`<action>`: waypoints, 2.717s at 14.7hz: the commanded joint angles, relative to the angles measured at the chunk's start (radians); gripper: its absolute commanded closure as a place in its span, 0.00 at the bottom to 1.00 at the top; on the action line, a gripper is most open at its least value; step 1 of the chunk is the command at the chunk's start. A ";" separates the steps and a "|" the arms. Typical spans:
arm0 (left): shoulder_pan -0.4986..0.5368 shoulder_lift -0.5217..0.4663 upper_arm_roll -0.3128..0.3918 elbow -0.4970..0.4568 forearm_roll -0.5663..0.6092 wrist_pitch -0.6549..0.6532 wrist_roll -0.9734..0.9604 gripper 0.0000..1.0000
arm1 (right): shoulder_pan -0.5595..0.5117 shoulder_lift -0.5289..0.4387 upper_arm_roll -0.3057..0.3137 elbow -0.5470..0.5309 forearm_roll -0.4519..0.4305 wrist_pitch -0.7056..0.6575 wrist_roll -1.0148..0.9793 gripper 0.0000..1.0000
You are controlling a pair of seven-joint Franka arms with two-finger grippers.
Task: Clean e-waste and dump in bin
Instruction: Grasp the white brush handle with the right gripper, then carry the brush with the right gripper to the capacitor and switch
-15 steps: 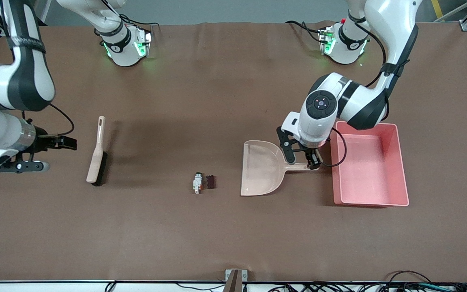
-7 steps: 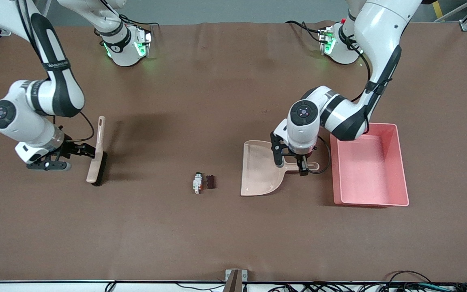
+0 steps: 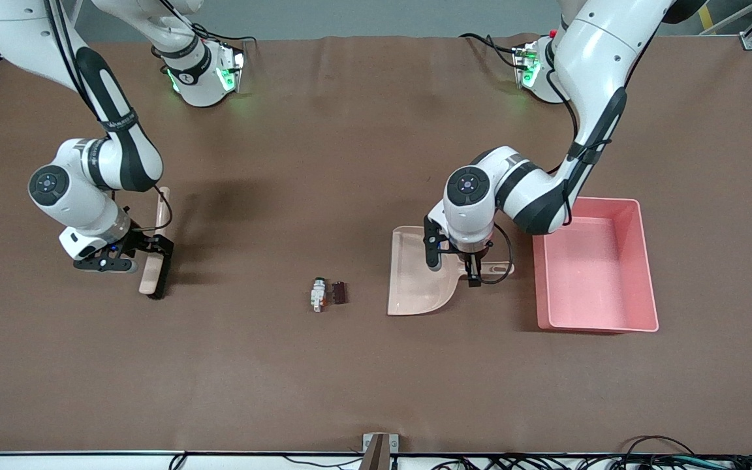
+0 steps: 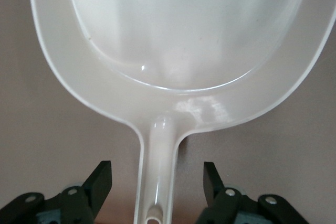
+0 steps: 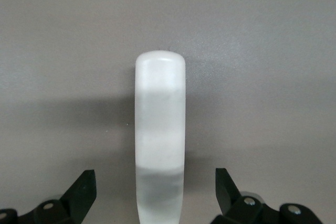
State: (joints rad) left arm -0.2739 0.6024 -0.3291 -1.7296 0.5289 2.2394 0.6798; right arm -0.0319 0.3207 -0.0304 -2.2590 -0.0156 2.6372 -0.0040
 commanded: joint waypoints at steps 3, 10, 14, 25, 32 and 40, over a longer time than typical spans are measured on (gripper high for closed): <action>-0.005 0.036 0.001 0.039 0.020 -0.006 0.052 0.24 | -0.002 0.014 0.004 -0.008 0.016 0.020 0.012 0.14; -0.002 0.074 0.001 0.077 0.032 -0.006 0.066 0.32 | -0.003 0.027 0.004 -0.004 0.017 0.007 0.012 0.72; -0.005 0.079 0.001 0.077 0.036 -0.007 0.066 0.41 | 0.039 0.014 0.015 0.077 0.017 -0.131 0.027 0.85; -0.005 0.074 0.001 0.085 0.040 -0.024 0.066 0.77 | 0.349 0.101 0.014 0.275 0.204 -0.209 0.281 0.94; -0.051 0.108 0.005 0.162 0.045 -0.138 0.064 0.81 | 0.464 0.237 0.014 0.413 0.217 -0.148 0.430 0.97; -0.079 0.169 0.010 0.243 0.060 -0.138 0.055 0.81 | 0.553 0.325 0.014 0.538 0.232 -0.146 0.479 0.97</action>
State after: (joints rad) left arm -0.3364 0.7358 -0.3255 -1.5473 0.5706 2.1198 0.7372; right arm 0.4899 0.6114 -0.0085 -1.7784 0.1959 2.4981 0.4476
